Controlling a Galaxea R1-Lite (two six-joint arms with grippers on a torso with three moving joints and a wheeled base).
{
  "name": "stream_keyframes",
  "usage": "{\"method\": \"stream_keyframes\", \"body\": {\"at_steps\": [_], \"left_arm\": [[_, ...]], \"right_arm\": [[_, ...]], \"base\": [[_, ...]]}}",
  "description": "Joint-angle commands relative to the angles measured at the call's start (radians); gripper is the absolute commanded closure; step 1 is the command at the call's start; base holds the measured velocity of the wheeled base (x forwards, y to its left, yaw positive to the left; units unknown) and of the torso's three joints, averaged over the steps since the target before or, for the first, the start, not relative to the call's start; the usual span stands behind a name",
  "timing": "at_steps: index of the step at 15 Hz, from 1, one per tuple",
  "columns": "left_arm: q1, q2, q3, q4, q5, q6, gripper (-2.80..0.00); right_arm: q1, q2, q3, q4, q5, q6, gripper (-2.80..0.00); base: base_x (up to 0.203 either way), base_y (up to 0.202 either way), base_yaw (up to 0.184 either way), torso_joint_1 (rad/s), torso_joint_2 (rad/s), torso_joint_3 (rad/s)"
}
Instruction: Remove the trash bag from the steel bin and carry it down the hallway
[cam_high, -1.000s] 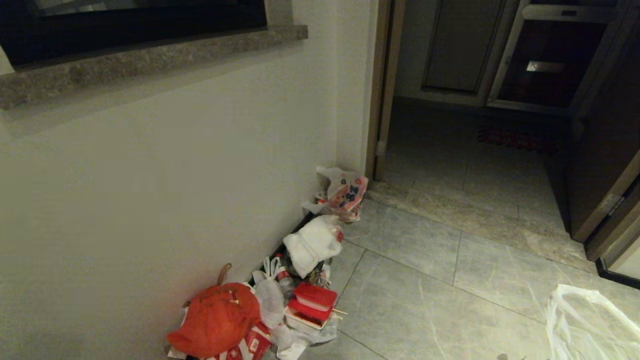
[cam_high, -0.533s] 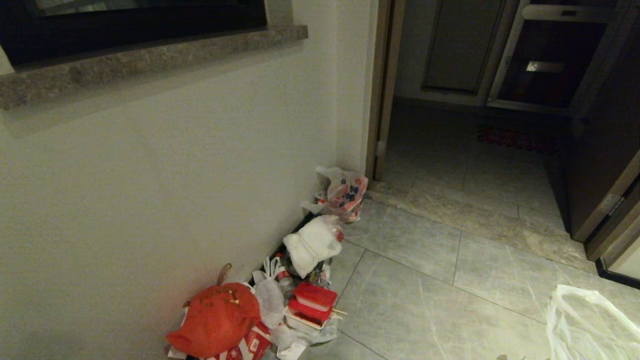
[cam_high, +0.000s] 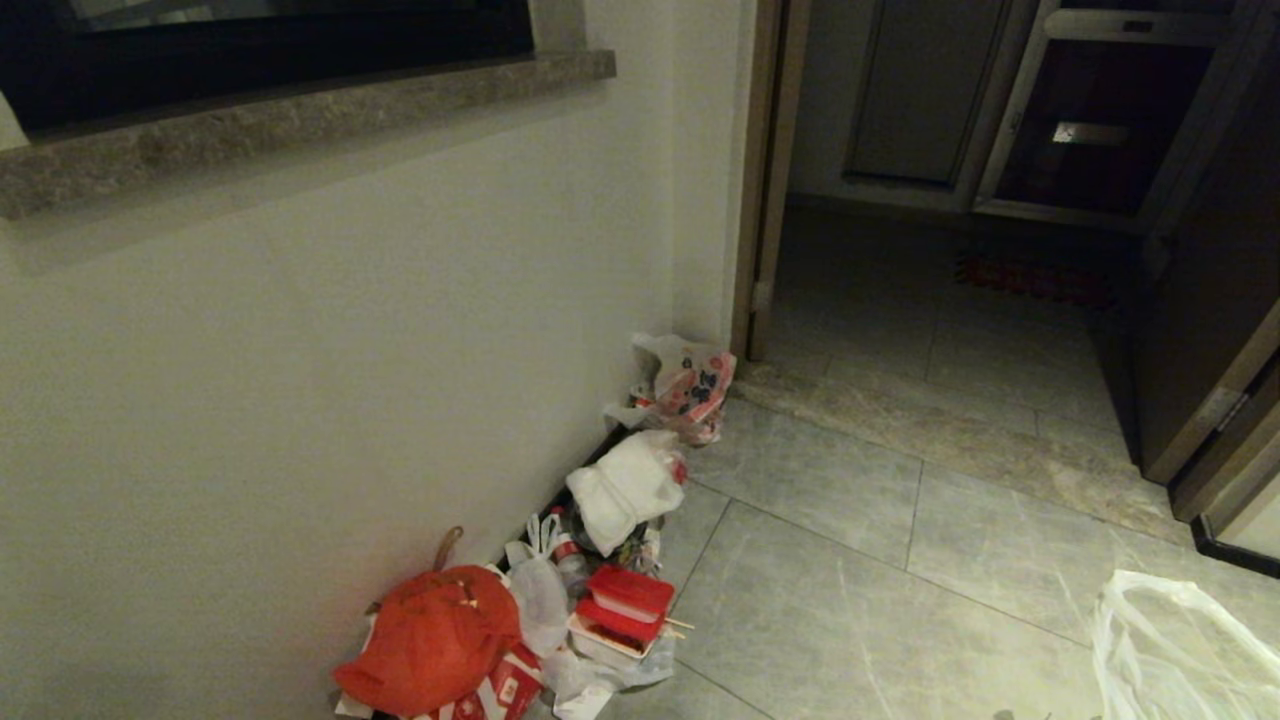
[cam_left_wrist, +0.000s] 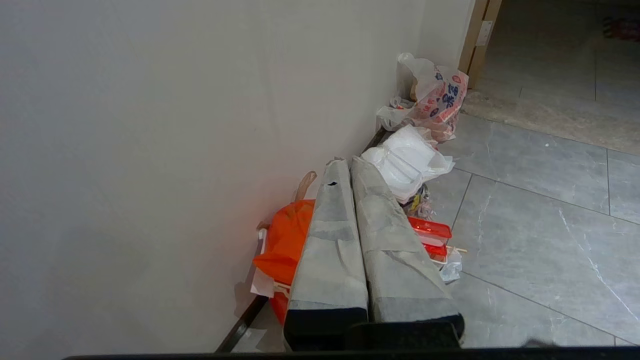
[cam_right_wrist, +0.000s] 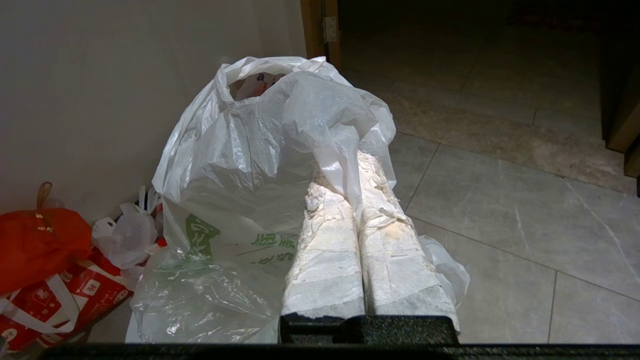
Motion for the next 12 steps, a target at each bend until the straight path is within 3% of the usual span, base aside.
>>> {"method": "stream_keyframes", "body": {"at_steps": [1,12], "left_arm": [[0.0,0.0,0.0,0.0,0.001,-0.001,0.0],[0.0,0.0,0.0,0.0,0.001,-0.001,0.0]], "right_arm": [[0.0,0.0,0.0,0.0,0.0,0.001,0.0],[0.0,0.0,0.0,0.0,0.0,0.001,0.0]], "base": [[0.0,0.0,0.0,0.0,0.0,0.0],[0.0,0.0,0.0,0.0,0.0,0.0]]}}
